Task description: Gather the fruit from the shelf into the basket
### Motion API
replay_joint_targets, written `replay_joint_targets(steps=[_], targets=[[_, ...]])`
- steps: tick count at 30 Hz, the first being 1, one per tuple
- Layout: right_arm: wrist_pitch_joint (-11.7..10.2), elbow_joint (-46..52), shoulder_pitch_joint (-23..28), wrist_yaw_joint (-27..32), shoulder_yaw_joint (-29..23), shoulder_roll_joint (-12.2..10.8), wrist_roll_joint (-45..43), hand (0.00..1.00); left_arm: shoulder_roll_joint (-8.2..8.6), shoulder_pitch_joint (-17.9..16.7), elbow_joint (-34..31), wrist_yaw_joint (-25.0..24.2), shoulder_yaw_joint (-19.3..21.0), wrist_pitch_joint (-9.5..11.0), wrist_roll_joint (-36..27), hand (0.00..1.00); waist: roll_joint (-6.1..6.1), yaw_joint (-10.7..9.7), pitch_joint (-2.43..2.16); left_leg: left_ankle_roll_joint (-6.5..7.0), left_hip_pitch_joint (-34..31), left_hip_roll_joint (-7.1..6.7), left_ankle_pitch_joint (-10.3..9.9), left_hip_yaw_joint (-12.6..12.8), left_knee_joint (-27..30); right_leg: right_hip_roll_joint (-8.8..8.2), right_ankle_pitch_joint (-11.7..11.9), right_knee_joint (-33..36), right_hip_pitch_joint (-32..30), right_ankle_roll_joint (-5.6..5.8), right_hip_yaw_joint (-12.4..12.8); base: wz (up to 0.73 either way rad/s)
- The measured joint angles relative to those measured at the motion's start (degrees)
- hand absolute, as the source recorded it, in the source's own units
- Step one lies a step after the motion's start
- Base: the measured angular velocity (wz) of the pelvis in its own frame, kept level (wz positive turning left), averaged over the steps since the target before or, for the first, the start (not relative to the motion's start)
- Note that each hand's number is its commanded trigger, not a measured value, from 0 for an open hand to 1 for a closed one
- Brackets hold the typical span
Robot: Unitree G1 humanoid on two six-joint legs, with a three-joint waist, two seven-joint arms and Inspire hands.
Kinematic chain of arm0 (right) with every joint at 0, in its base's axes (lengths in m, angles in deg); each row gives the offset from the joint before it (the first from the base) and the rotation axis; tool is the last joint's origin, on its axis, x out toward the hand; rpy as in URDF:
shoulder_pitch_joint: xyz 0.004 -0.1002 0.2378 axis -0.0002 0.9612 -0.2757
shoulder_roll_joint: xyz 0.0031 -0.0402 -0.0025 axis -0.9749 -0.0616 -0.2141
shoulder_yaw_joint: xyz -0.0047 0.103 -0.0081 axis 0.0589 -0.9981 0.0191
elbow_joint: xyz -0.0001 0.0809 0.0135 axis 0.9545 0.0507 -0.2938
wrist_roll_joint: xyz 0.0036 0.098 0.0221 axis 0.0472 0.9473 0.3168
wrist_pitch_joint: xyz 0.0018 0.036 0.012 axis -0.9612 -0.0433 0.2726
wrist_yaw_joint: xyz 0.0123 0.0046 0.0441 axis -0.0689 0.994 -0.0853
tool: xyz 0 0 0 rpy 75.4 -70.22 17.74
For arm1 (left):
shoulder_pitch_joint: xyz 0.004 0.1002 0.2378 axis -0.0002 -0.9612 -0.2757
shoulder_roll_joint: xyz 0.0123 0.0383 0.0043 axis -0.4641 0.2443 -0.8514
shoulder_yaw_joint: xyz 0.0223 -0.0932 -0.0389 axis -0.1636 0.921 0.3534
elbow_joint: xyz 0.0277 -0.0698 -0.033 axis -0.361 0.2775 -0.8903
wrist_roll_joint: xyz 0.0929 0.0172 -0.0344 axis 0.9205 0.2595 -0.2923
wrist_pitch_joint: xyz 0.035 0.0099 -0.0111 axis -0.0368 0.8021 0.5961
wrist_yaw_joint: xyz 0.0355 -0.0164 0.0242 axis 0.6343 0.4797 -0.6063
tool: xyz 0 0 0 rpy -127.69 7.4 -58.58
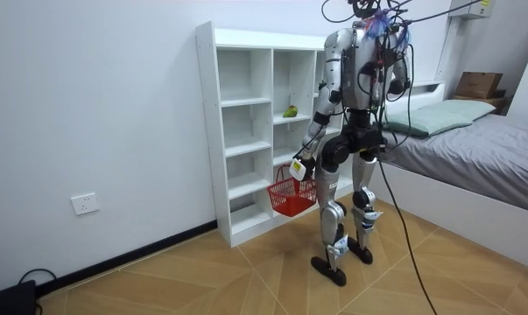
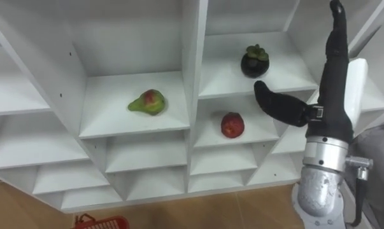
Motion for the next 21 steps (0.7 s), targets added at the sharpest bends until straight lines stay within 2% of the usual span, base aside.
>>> replay_joint_targets(steps=[8, 16, 21], targets=[[-0.3, -3.7, -2.2, -0.1, -1.6, 1.0, 1.6, 0.0, -0.21, 0.3, -0.6, 0.0, -0.1, -0.3, 1.5, 1.0, -0.06, 0.3, 0.17, 0.0, -0.1, 0.01, 0.0, -0.2, 0.1, -0.07, 0.0, 0.1, 0.1, -0.01, -0.2, 0.0], [0.8, -6.7, -4.7, -0.6, -1.7, 1.4, 4.9, 0.0, -0.28, 1.2, -0.8, 0.0, 0.0, -1.2, 4.0, 1.0, -0.1, 0.6, 0.26, 0.0, -0.4, 0.0, 0.0, -0.9, 0.1, -0.1, 0.0, -0.1, 0.1, -0.01, -0.8, 0.04], [0.8, -8.5, -8.2, -0.9, -1.7, 3.4, 5.3, 0.0, -0.27, 1.5, -0.8, 0.0, 0.2, -1.4, 4.9, 1.0, -0.21, 0.6, 0.29, -0.01, -0.4, 0.0, 0.0, -1.5, 0.1, -0.12, 0.0, -0.7, 0.6, -0.06, -1.4, 0.05]])
